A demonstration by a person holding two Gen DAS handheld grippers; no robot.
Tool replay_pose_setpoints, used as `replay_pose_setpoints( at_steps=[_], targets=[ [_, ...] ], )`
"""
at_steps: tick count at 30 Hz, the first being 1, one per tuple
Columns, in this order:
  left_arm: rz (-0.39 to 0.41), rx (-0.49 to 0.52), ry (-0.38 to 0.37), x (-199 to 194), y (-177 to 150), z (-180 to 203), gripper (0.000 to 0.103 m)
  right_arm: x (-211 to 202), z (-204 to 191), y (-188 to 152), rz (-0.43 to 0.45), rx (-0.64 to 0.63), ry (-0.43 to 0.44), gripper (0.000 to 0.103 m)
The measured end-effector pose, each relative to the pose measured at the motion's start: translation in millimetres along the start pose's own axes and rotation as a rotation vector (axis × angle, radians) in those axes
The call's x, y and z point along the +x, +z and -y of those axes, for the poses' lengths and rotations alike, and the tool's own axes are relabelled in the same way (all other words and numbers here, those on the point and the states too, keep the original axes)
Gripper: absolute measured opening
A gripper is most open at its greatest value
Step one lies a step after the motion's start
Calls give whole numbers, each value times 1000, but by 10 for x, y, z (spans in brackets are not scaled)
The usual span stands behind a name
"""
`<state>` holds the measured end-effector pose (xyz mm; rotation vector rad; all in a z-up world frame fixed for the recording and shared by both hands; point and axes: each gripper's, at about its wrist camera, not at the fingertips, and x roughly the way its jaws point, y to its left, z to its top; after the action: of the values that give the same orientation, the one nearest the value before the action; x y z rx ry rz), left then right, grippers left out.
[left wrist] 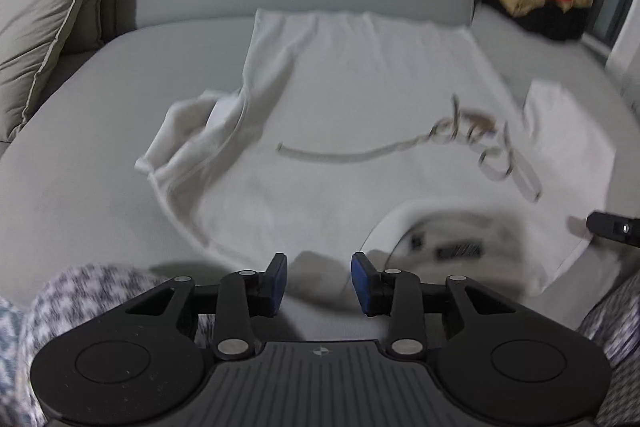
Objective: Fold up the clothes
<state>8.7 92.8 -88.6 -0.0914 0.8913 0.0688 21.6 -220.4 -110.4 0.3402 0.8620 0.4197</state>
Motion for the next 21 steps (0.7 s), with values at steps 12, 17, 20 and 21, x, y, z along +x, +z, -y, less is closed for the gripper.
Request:
replay_pose_setpoints(
  at_steps=[12,17,20,21],
  targets=[
    [59,207,-162,489,326,1205,21,-375,1490,557,306,514,12,63],
    [-15,266,-190,806,242,1477,18,-61,1648,662,160,538,73,48],
    [-3,271,-193,806,207,1457,18,132,1635,763,122,519,54,46],
    [-8,259,-199,815,215,1434,18,187,1613,799,122,503,40,46]
  ],
)
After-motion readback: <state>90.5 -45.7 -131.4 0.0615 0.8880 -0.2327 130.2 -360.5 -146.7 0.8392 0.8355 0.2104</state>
